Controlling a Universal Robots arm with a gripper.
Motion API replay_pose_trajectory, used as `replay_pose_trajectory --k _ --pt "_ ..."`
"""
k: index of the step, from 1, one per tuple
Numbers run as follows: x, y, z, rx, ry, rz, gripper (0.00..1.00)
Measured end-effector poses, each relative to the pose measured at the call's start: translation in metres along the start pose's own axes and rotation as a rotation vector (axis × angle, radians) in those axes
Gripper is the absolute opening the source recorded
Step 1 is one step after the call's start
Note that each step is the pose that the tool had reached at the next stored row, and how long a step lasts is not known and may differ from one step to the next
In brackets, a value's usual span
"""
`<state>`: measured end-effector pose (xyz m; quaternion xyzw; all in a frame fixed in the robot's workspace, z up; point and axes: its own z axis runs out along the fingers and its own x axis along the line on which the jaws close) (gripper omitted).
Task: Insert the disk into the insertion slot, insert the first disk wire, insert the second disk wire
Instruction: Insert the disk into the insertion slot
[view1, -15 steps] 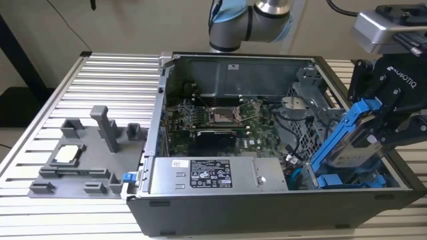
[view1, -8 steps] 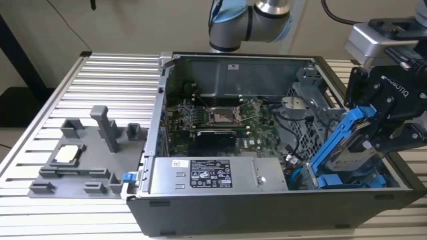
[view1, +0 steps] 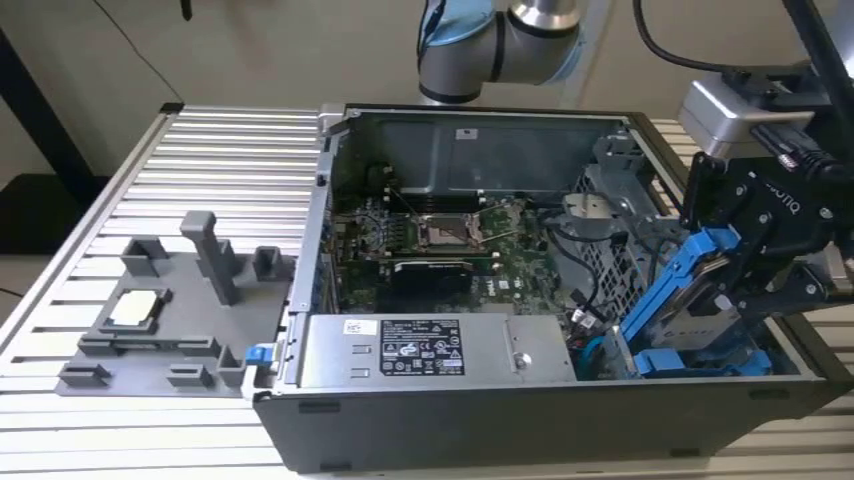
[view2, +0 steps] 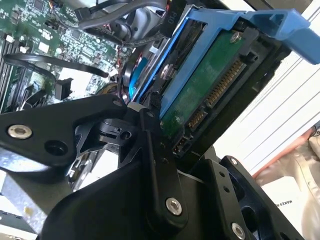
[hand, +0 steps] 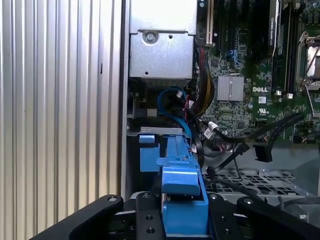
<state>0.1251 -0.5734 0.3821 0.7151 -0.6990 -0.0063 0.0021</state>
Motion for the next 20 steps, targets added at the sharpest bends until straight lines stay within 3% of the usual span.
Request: replay_pose_trajectory --k 12,20 --pt "0.0002 -0.0008 0.0196 0.0000 -0.0001 0.000 0.33" --pt "0.0002 -0.0009 0.0223 0.0000 0.0000 0.000 0.33"
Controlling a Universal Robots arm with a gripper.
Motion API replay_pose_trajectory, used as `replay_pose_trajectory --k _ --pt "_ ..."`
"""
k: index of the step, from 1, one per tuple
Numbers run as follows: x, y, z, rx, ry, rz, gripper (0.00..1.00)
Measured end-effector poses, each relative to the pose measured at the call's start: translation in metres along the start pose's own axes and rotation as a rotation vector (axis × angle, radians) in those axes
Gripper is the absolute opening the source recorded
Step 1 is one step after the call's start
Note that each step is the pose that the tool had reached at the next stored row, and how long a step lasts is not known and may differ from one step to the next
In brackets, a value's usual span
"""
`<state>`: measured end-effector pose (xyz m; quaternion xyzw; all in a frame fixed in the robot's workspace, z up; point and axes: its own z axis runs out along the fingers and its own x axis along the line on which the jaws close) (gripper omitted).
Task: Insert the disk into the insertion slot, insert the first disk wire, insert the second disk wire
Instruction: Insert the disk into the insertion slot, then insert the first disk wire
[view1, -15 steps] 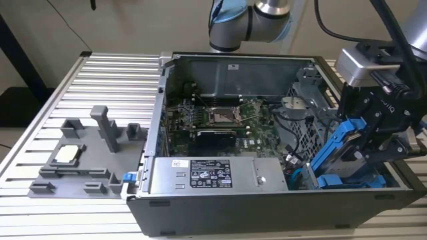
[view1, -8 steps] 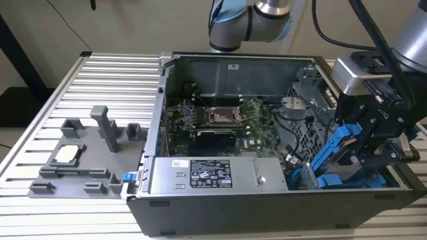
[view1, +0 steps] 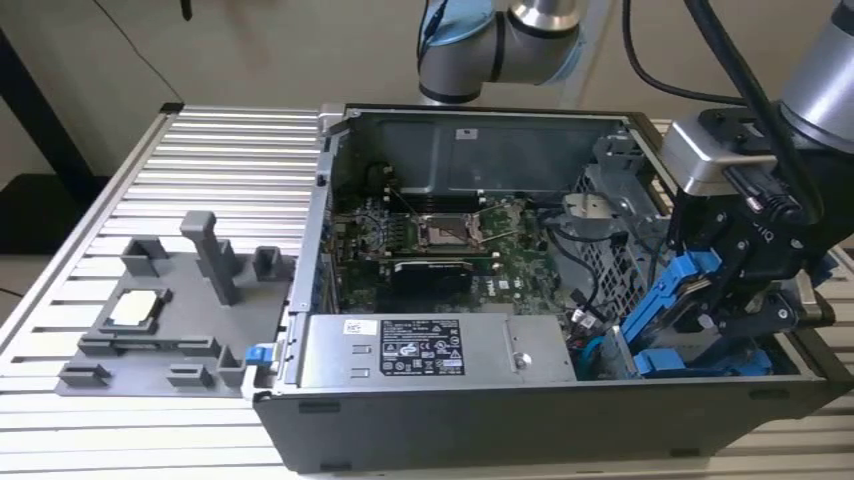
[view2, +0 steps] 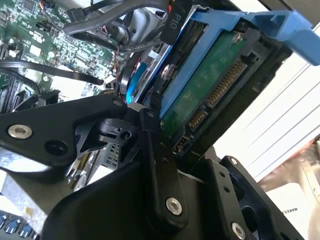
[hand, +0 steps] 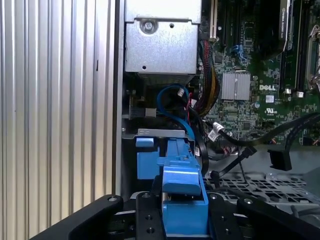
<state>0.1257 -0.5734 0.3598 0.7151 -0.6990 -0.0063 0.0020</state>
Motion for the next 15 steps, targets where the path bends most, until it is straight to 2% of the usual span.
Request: replay_pose_trajectory --k 5,6,9,10,15 --pt "0.0000 -0.0001 0.0008 0.0000 0.0000 0.000 0.34" --pt "0.0000 0.0000 0.0010 0.0000 0.0000 0.000 0.40" --pt "0.0001 0.0000 -0.0003 0.0000 0.0002 0.000 0.40" --pt "0.0000 0.0001 -0.0030 0.0000 -0.0002 0.000 0.40" --pt "-0.0003 0.0003 -0.0252 -0.0001 0.0022 0.000 0.40"
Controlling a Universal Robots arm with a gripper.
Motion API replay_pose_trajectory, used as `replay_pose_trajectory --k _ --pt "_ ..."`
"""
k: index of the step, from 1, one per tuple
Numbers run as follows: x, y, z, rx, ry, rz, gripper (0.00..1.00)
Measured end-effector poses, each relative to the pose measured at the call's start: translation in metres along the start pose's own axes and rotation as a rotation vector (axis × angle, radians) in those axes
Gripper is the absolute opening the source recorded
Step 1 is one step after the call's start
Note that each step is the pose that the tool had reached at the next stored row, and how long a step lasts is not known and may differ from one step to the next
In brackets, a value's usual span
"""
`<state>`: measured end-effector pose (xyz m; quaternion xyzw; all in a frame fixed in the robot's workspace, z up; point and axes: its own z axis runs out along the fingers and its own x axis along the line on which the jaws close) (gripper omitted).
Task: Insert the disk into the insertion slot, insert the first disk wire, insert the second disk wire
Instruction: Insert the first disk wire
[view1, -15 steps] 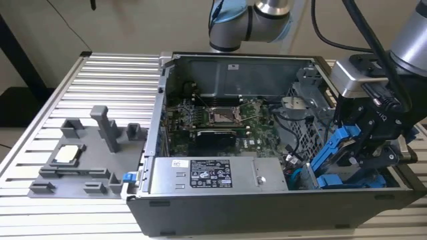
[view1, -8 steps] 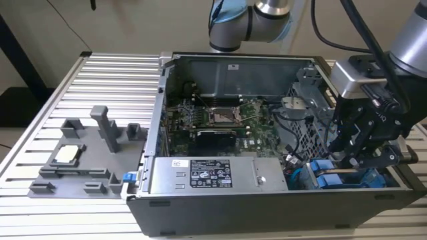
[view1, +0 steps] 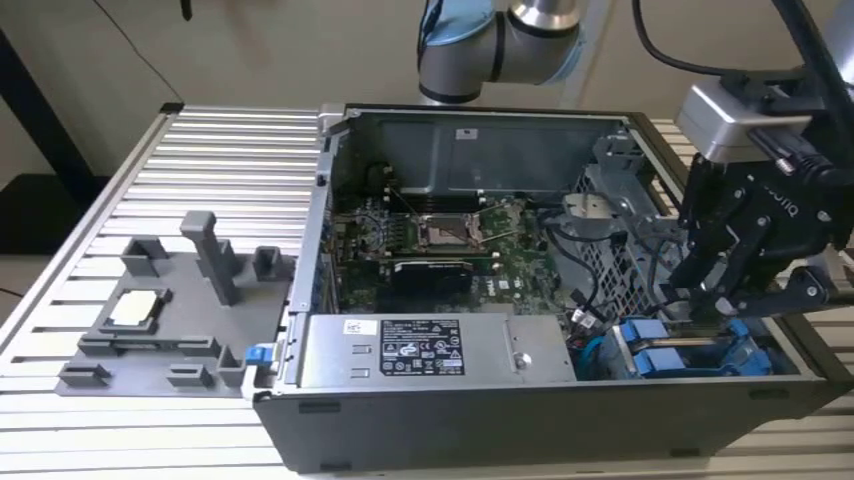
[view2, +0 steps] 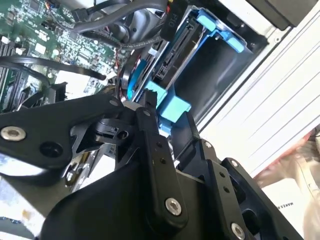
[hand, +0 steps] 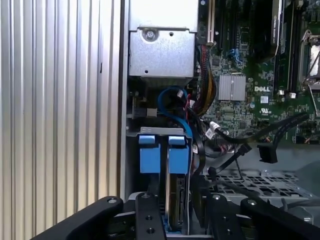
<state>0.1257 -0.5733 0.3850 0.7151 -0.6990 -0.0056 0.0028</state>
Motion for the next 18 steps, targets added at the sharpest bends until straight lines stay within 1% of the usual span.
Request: replay_pose_trajectory --k 1,2,3,5,6,7,8,9,11,12,16,18 --pt "-0.0002 0.0000 -0.0029 0.0002 0.0008 0.000 0.40" --pt "-0.0005 0.0001 -0.0037 0.0026 0.0007 0.000 0.40" --pt "-0.0006 0.0002 -0.0036 0.0129 0.0006 0.000 0.40" --pt "-0.0005 0.0013 -0.0038 0.0492 -0.0015 0.000 0.40" --pt "-0.0005 0.0017 -0.0038 0.0671 -0.0036 0.000 0.40" --pt "-0.0005 0.0019 -0.0036 0.0858 -0.0078 0.000 0.40" --pt "-0.0006 0.0022 -0.0036 0.1043 -0.0129 0.000 0.40" --pt "-0.0006 0.0024 -0.0037 0.1212 -0.0197 0.000 0.40" --pt "-0.0006 0.0025 -0.0038 0.1503 -0.0348 -0.002 0.40" --pt "-0.0006 0.0025 -0.0034 0.1564 -0.0380 -0.004 0.40" --pt "-0.0005 0.0007 -0.0032 0.1555 -0.0407 -0.042 0.40" --pt "-0.0005 -0.0022 -0.0032 0.1550 -0.0418 -0.057 0.40"
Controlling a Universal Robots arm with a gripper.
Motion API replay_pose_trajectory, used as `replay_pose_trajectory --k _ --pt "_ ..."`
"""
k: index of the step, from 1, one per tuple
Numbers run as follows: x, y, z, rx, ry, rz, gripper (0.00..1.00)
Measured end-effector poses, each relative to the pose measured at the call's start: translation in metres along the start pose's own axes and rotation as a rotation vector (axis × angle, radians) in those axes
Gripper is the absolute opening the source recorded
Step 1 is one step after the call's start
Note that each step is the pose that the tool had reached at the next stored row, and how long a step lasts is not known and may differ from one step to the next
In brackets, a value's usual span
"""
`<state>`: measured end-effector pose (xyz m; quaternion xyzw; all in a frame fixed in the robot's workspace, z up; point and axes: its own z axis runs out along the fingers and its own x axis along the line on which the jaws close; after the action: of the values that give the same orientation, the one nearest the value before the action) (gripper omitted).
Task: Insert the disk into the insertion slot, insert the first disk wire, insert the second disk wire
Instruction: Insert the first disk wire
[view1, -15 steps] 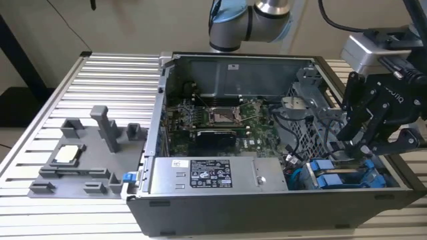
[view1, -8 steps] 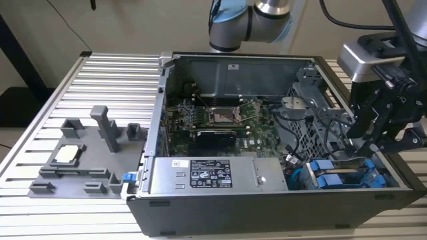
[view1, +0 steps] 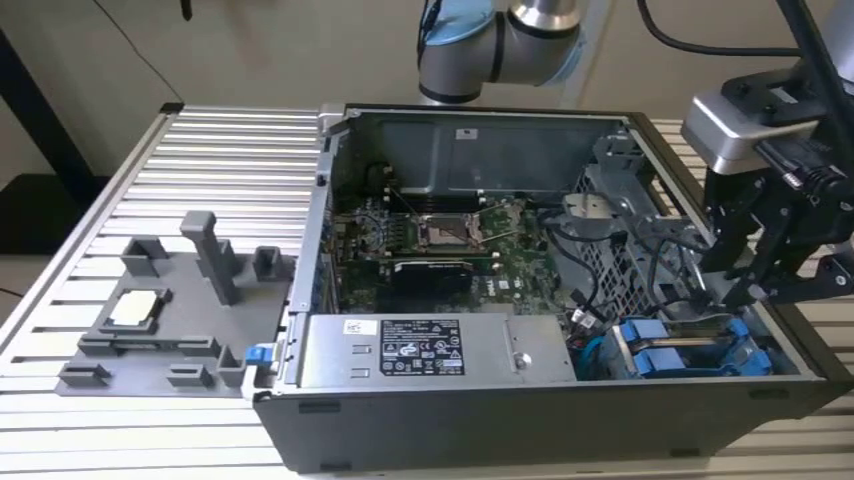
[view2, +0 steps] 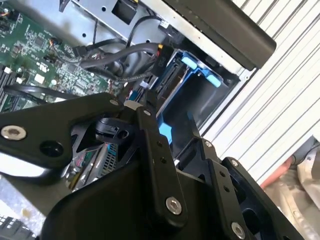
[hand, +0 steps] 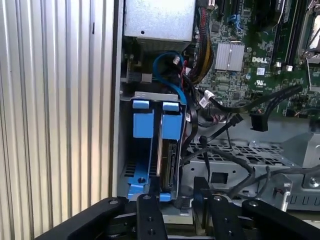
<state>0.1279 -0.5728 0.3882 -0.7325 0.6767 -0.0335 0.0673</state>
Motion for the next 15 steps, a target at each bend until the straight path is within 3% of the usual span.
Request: replay_pose_trajectory --k 4,9,11,12,15 --pt "0.0007 -0.0078 0.0013 0.0005 -0.0135 -0.003 0.40" --pt "0.0012 -0.0145 0.0035 0.0036 -0.0496 0.002 0.40" --pt "0.0011 -0.0166 0.0044 0.0046 -0.0608 0.004 0.40" --pt "0.0009 -0.0179 0.0049 0.0049 -0.0641 0.004 0.40" --pt "0.0001 -0.0214 0.0060 0.0049 -0.0649 0.004 0.40"
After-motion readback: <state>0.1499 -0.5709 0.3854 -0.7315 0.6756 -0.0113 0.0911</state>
